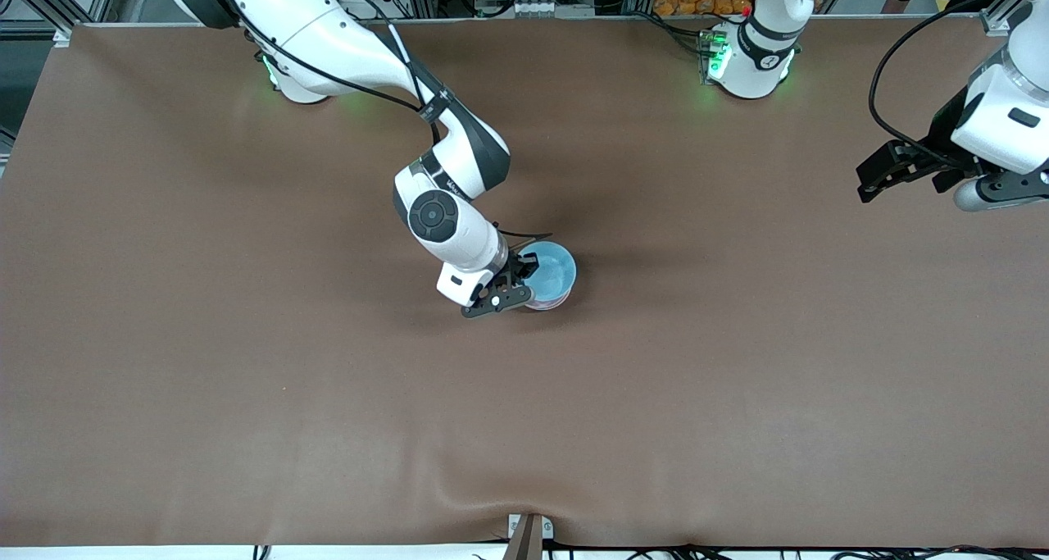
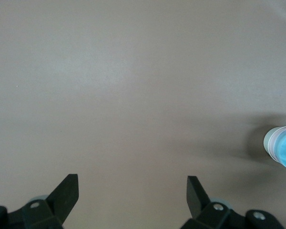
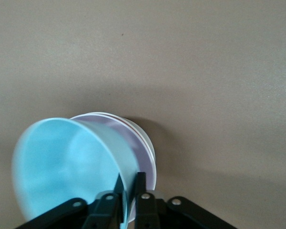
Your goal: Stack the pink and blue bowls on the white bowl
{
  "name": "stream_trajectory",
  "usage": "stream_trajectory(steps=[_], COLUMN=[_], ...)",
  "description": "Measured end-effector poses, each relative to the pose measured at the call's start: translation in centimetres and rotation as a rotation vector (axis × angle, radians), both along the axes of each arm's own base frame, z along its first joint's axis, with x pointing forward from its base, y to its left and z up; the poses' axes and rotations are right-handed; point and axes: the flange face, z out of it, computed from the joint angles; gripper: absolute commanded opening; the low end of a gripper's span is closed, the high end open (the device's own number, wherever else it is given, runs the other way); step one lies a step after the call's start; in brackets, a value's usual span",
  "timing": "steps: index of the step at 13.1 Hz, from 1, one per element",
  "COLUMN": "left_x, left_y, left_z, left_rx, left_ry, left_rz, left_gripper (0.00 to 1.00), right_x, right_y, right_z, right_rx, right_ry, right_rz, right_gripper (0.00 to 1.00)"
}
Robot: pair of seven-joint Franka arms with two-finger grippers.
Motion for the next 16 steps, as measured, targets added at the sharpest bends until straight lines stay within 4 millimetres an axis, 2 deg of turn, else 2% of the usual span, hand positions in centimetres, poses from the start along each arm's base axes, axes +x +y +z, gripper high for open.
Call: stream_trajectory(steps=[12,14,16], left_x=[0.1,0.2,0.2], left_y=[0.1,0.2,0.2], left_z=[-0.2,-0.2,-0.3], left_rx=[-0.001,-0.001,-0.001], left_ry=[-0.005,-0.005,-0.003], left_rz=[0.001,0.003,0.004], left_gripper=[1.0,1.0,1.0], right_x=[1.0,2.1,3.7], right_y=[-1.1,-2.6,-5.3], right_z=[0.1,0.9,3.9], right_rx=[-0.006,-0.017,-0.034], right_ry=[-0.009,0.004,0.036], right_rz=[-0.02,-0.037,-0.045], right_gripper=[1.0,1.0,1.0])
